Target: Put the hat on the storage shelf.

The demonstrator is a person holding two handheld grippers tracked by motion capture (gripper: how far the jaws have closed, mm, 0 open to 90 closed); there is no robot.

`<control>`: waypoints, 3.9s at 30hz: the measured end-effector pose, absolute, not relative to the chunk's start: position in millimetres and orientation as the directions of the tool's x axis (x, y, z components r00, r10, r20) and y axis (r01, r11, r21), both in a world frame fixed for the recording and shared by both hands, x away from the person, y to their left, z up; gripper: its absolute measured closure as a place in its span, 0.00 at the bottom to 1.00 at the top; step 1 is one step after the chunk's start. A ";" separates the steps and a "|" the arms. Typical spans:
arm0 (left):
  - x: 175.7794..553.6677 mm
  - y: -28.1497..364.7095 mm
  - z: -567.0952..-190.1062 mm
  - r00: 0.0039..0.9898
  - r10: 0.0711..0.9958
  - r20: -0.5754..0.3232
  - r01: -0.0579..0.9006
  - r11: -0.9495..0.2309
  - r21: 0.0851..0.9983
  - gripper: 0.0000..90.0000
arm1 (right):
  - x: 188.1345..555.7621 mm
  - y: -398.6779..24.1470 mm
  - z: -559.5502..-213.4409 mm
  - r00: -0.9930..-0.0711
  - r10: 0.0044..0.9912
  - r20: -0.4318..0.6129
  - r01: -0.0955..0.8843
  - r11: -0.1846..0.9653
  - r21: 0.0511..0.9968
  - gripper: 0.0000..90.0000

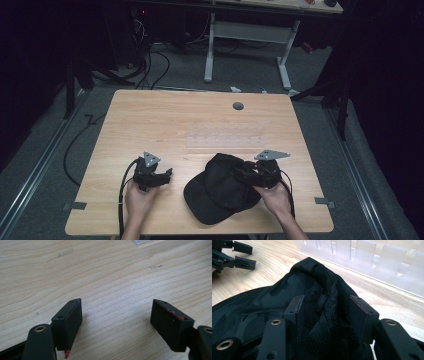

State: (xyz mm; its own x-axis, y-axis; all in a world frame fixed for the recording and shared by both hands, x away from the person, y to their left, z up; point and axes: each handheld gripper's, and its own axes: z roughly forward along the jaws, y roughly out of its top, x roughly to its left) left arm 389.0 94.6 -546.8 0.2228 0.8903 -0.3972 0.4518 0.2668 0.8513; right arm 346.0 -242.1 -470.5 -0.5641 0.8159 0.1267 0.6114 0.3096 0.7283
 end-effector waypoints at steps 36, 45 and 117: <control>389.0 94.6 -546.8 0.223 0.890 -0.397 0.452 0.267 0.851 0.29 | 353.5 -236.4 -472.0 -0.553 0.823 0.131 0.608 0.291 0.739 0.89; 389.3 95.0 -546.6 0.221 0.888 -0.403 0.452 0.273 0.849 0.30 | 353.7 -240.2 -459.2 -0.580 0.804 0.131 0.575 0.290 0.765 0.89; 369.9 25.4 -455.2 0.550 0.540 -0.637 0.672 0.166 0.721 0.18 | 365.2 -243.3 -418.3 -0.766 0.635 0.100 0.368 0.305 0.878 0.89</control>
